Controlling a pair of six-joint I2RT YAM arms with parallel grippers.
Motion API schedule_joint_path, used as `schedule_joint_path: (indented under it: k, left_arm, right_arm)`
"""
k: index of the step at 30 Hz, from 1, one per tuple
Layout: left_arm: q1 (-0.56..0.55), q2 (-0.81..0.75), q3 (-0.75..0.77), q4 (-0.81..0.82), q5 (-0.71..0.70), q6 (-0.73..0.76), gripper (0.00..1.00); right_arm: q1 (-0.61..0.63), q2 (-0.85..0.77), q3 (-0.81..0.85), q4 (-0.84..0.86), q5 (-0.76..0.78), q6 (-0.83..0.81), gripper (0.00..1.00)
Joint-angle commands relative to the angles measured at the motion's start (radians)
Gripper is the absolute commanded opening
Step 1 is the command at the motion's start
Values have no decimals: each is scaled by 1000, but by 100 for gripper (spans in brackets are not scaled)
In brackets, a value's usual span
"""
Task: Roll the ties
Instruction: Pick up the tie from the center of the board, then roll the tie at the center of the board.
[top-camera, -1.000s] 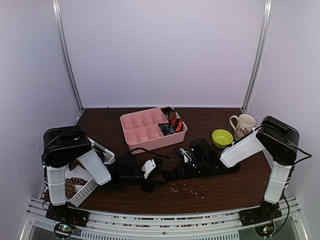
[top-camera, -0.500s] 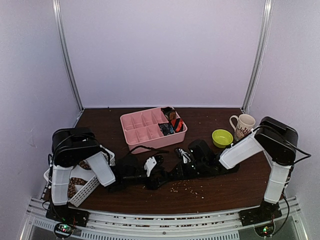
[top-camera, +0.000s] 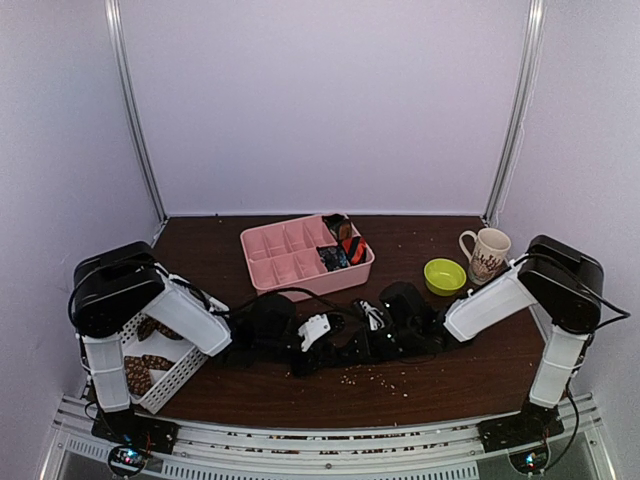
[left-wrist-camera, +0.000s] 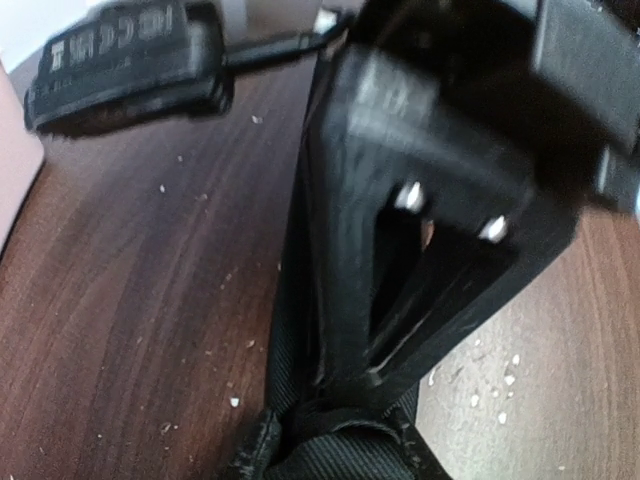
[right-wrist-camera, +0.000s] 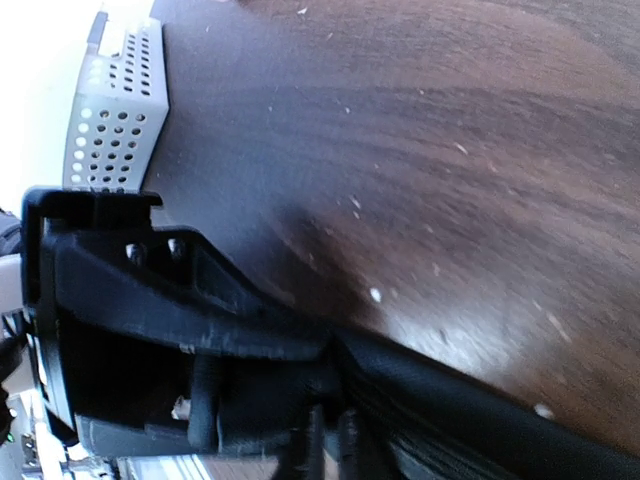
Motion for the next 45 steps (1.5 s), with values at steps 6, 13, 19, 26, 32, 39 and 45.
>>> schedule_joint_path:
  k: [6, 13, 19, 26, 32, 39, 45]
  left_arm:
    - [9, -5, 67, -406, 11, 140, 29]
    - [10, 5, 78, -412, 10, 142, 30]
    - [11, 7, 85, -413, 8, 145, 31]
    - [13, 11, 89, -410, 0, 146, 31]
    - [18, -9, 56, -352, -27, 142, 44]
    - [23, -44, -77, 3, -26, 87, 62]
    - [22, -1, -126, 262, -2, 48, 69]
  right_arm:
    - [-1, -96, -21, 37, -69, 79, 36]
    - [15, -72, -9, 96, -75, 127, 40]
    - [19, -27, 45, -49, -42, 45, 37]
    - [18, 15, 48, -100, -27, -1, 15]
    - [-10, 20, 1, -65, -39, 5, 0]
    - [-45, 34, -62, 24, -71, 31, 0]
    - [-71, 43, -100, 63, -82, 41, 0]
